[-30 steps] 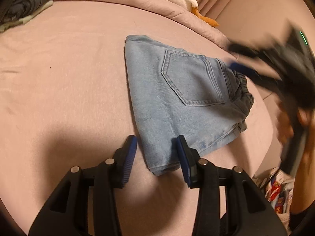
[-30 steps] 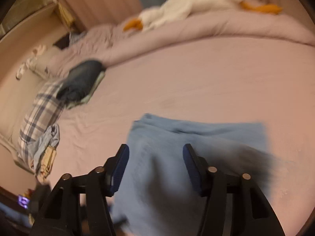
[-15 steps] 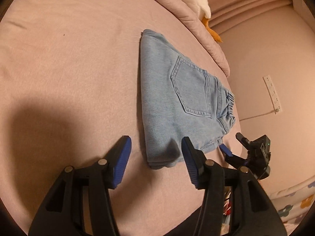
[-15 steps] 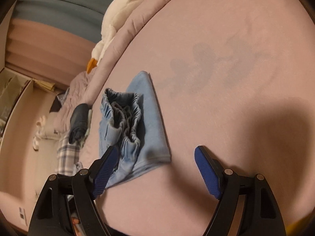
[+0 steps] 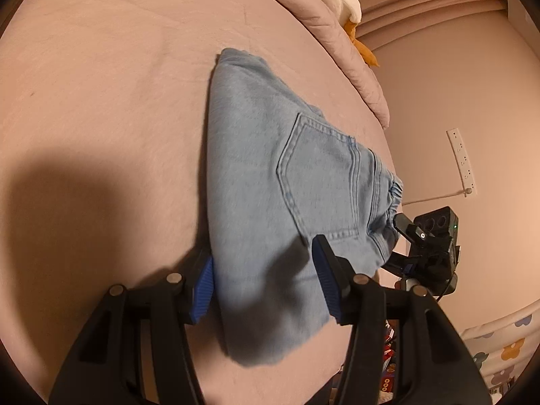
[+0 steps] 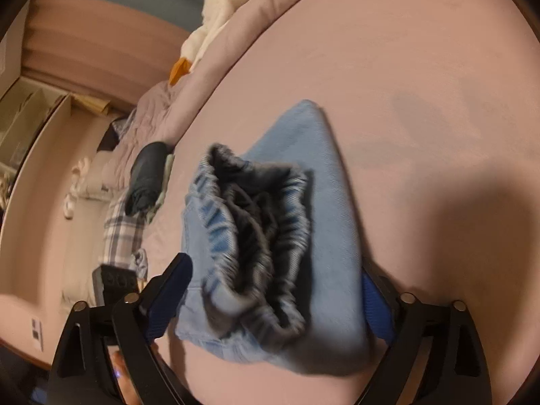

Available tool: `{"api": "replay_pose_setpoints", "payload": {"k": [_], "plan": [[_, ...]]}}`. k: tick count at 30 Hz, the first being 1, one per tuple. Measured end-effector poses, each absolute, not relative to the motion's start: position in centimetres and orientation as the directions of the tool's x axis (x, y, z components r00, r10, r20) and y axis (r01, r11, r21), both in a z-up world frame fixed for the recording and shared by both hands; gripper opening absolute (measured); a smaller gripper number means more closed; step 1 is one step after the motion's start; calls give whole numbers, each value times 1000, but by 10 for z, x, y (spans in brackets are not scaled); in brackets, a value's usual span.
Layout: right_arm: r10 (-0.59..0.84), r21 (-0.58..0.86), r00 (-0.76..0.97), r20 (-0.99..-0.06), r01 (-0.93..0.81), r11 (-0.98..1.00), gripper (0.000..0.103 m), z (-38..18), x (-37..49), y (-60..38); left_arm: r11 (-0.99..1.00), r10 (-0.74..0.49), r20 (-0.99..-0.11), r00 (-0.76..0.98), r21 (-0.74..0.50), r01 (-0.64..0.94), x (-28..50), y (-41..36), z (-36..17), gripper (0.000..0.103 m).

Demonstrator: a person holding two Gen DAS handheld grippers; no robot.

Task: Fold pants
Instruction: 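Grasp the waistband end of the folded jeans with the right gripper and lift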

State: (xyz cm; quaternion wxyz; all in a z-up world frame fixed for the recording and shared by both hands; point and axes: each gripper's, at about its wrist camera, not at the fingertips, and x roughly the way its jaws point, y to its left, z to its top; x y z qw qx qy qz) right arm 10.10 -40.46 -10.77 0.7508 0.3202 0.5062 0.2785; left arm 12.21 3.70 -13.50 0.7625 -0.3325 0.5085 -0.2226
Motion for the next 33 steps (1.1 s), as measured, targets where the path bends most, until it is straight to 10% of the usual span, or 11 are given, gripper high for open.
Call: {"api": "replay_pose_setpoints", "payload": {"k": [15,33], "plan": [[686,659,345,-640,-213,722,96,-109,119,-382,734,-635,-660,401,-677,49,148,17,-133,54],[547,497,472,-691,-239,834,57,-87,89,-371,918,-384,-797,466,-382,103,136,-14,-123,43]]}}
